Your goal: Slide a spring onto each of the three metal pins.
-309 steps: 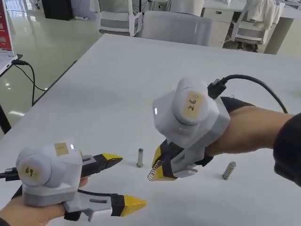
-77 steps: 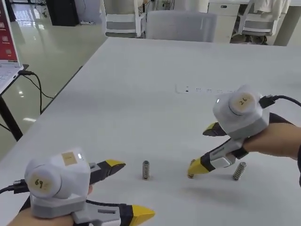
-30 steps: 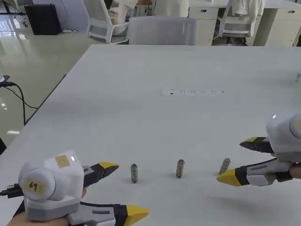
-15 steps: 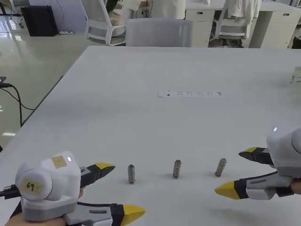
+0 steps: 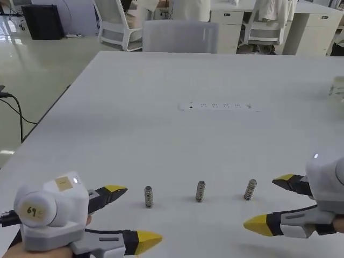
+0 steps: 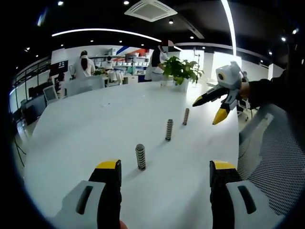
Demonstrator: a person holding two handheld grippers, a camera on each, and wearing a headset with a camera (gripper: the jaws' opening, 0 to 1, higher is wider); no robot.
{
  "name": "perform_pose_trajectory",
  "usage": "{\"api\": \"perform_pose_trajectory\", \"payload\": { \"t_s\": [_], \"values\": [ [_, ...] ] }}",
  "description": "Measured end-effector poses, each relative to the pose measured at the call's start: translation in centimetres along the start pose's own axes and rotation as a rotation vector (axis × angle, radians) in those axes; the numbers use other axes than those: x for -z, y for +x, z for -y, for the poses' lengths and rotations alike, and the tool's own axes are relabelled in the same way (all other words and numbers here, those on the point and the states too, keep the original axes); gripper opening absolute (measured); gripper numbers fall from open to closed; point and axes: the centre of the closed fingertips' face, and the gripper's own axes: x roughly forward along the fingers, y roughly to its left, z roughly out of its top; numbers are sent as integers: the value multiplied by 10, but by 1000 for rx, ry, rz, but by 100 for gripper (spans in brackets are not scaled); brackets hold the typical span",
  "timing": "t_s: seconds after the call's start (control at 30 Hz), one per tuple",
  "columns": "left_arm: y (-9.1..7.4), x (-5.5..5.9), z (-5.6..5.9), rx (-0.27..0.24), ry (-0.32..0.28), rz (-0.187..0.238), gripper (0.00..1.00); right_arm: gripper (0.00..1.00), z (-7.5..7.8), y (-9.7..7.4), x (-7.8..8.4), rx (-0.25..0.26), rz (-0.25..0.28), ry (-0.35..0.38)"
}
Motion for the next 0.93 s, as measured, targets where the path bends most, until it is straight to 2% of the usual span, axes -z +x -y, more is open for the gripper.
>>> {"api": "perform_pose_trajectory", "payload": {
  "t_s": [0.6,0.93],
  "values": [
    [0,3,0,-10,-10,4,74,81,-14,3,11,-13,-6,14],
    [0,4,0,-18,-16,7,75,82,-13,3,9,-10,4,16]
  ]
}}
